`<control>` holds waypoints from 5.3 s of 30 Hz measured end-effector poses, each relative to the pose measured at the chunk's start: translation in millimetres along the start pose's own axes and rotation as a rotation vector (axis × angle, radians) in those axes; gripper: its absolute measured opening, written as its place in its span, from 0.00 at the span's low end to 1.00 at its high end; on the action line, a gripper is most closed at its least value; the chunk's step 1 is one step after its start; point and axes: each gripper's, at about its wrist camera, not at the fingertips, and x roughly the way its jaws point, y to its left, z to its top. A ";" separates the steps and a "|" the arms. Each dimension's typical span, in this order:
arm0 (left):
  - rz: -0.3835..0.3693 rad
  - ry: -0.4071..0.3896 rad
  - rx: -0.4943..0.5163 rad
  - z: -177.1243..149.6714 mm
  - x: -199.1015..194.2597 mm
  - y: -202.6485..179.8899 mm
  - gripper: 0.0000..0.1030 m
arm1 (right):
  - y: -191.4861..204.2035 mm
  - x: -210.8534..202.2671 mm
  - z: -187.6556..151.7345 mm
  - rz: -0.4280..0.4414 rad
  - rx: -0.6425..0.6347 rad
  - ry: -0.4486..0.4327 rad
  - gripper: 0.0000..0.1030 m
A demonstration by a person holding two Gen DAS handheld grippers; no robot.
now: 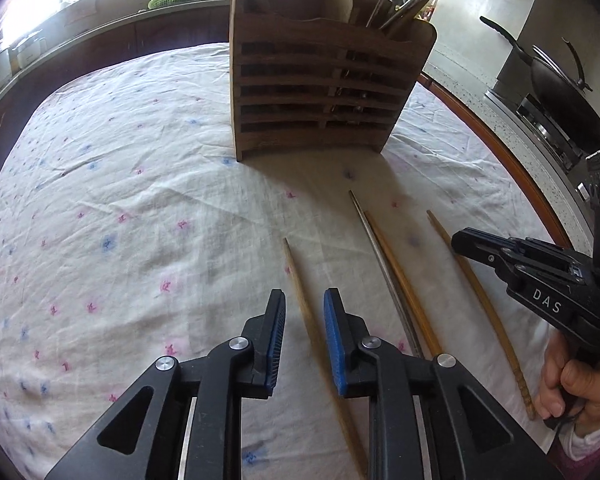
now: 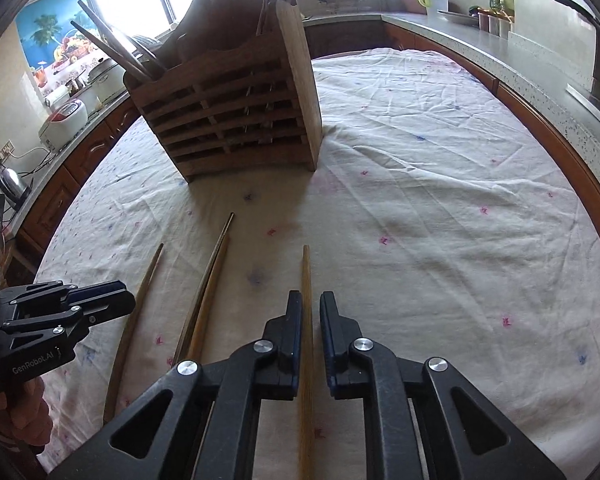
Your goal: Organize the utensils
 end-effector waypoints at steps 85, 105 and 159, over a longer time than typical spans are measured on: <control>0.044 -0.791 0.045 78.1 -191.5 -9.4 0.04 | 33.8 -180.6 180.5 0.070 -0.032 -0.672 0.05; 0.033 -0.683 -0.047 50.4 -118.2 2.9 0.04 | 22.1 -110.7 146.8 0.038 -0.008 -0.607 0.05; 0.021 -0.623 -0.131 36.3 -140.1 9.5 0.66 | -0.2 -118.3 129.3 0.103 0.095 -0.588 0.61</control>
